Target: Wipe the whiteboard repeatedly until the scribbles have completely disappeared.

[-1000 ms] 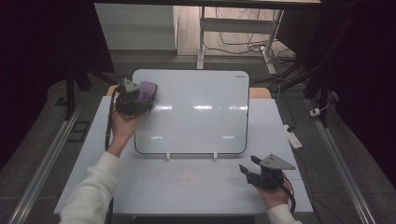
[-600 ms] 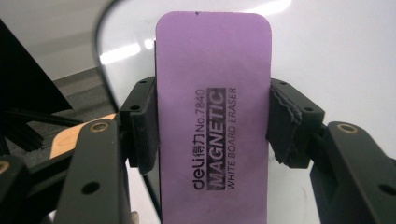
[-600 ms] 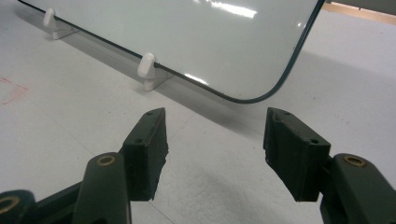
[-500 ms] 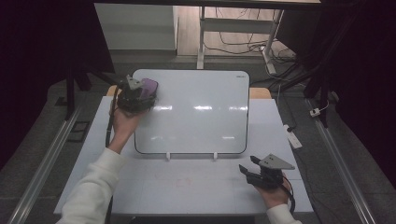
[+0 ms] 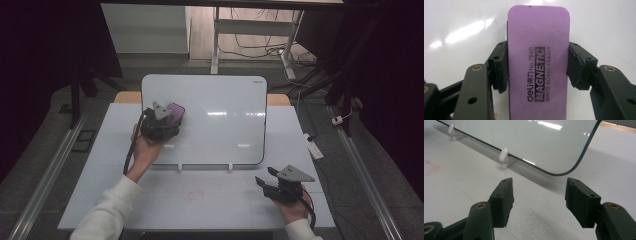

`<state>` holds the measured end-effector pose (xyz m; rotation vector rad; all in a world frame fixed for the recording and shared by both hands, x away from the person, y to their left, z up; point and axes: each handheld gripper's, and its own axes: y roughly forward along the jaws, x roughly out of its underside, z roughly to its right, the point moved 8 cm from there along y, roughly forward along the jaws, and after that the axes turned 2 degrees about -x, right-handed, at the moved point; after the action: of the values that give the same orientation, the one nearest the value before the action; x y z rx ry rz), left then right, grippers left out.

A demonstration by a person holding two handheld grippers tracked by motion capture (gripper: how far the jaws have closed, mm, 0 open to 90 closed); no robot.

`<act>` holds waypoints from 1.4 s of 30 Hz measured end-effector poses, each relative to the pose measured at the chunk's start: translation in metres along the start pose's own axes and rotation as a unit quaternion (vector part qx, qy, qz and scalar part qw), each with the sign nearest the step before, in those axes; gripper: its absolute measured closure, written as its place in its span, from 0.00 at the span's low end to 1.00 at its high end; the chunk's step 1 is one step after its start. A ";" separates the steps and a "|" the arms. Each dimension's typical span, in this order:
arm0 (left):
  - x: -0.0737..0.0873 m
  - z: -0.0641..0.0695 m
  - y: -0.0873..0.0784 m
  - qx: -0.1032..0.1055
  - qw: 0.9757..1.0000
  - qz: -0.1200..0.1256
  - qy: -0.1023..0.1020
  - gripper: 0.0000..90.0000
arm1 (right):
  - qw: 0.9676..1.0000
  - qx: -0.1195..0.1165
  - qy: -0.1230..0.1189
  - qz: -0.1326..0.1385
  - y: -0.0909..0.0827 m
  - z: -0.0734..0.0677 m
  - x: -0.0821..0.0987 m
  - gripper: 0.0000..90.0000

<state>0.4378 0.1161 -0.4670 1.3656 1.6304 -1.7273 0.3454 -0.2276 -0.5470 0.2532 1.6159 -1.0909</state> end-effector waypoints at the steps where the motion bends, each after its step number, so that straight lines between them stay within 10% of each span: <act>1: 0.002 0.002 0.000 0.000 1.000 0.000 0.002 0.46 | 1.000 0.000 0.000 0.000 0.000 0.000 0.000 0.43; 8: 0.002 -0.004 0.000 -0.004 1.000 0.005 0.003 0.46 | 1.000 0.002 0.000 0.000 0.000 0.001 0.000 0.43; 30: -0.043 -0.083 -0.007 -0.056 0.996 0.026 -0.071 0.46 | 1.000 0.003 0.002 -0.001 0.000 0.003 0.002 0.43; 42: -0.030 -0.074 -0.008 -0.068 0.996 0.017 -0.049 0.46 | 1.000 0.004 0.003 -0.002 0.001 0.003 0.002 0.43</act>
<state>0.4724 0.1755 -0.4260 1.2189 1.6289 -1.6060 0.3470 -0.2303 -0.5490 0.2584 1.6177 -1.0994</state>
